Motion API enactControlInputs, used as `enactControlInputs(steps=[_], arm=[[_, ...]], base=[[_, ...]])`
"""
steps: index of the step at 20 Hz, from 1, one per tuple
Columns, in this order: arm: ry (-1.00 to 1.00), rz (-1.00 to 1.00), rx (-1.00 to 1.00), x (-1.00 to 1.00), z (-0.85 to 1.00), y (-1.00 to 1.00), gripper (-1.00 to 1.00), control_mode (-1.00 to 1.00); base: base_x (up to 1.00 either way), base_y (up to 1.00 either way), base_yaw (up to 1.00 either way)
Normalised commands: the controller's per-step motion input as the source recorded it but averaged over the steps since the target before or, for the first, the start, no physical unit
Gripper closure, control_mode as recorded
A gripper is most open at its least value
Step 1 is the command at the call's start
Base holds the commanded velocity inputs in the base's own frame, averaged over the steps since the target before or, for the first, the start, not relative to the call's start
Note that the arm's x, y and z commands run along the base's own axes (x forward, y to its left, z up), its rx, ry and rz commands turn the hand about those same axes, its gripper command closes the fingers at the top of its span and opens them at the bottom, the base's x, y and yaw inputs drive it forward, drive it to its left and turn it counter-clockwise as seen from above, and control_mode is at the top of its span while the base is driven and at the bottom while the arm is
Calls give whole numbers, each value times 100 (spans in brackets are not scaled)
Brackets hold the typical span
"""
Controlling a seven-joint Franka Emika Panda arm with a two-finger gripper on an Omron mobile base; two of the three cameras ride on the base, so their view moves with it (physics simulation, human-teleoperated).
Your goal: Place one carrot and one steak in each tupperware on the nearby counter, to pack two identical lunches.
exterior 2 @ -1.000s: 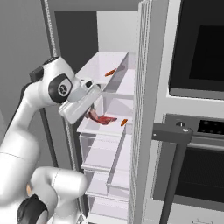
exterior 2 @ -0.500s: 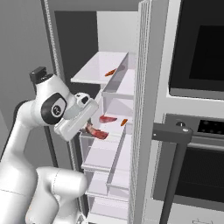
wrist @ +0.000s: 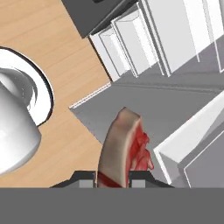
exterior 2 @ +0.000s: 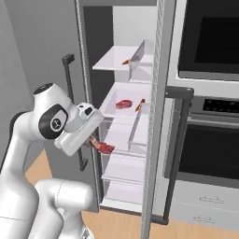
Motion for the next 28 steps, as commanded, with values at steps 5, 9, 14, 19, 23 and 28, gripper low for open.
enactControlInputs(steps=[5,9,14,19,23,28], arm=[[0,0,0,0,0,0,100,100],[0,0,0,0,0,0,100,100],[0,0,0,0,0,0,100,100],[0,0,0,0,0,0,100,100],[0,0,0,0,0,0,100,100],[0,0,0,0,0,0,100,100]], base=[[-100,-9,-7],[-30,-45,-37],[9,-73,-48],[47,-83,-31],[75,-92,-19],[100,-67,-1]])
